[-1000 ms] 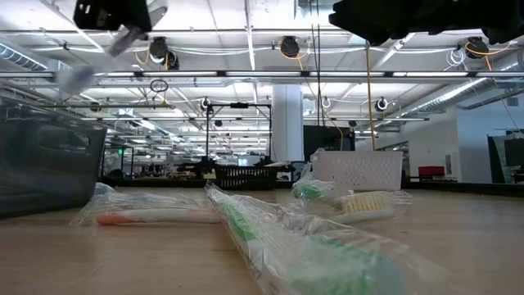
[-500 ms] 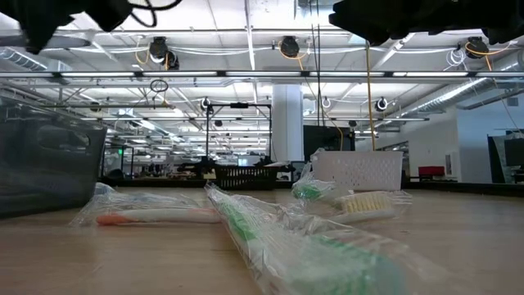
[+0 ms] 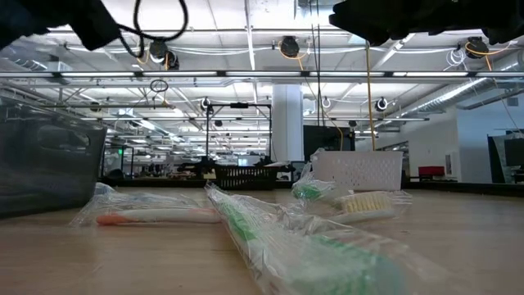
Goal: Pick & Place Toothbrushes
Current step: Put the violet toothbrush into the transparent bin
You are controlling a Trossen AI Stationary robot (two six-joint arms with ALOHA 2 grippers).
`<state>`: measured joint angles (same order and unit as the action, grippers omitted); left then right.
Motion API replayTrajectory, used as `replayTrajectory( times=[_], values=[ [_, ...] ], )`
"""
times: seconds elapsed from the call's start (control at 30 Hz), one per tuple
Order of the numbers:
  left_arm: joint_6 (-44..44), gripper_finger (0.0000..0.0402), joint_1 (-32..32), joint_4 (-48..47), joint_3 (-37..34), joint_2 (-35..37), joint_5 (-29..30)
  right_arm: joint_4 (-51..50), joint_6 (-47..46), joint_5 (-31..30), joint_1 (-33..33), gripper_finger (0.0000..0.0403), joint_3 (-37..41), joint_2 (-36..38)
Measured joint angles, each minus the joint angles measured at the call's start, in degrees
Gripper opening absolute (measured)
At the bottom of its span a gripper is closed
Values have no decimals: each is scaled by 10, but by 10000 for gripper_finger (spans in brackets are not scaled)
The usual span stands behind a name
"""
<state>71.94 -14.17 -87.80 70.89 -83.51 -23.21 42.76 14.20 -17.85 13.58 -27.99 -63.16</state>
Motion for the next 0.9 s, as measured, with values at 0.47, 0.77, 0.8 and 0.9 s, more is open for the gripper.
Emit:
replayTrajectory(
  times=[0.47, 0.77, 0.8, 0.9],
  values=[
    [-168, 8, 1, -4, 0, -157, -73, -2, 0, 0, 0, 172, 0, 0],
    [-217, 21, 3, 12, 0, -198, -85, -11, -13, 0, 0, 172, 0, 0],
    [-218, 22, 4, 11, 0, -198, -82, -11, -13, 0, 0, 171, 0, 0],
    [-217, 23, 7, 20, 0, -198, -72, -11, -13, 0, 0, 172, 0, 0]
  ],
)
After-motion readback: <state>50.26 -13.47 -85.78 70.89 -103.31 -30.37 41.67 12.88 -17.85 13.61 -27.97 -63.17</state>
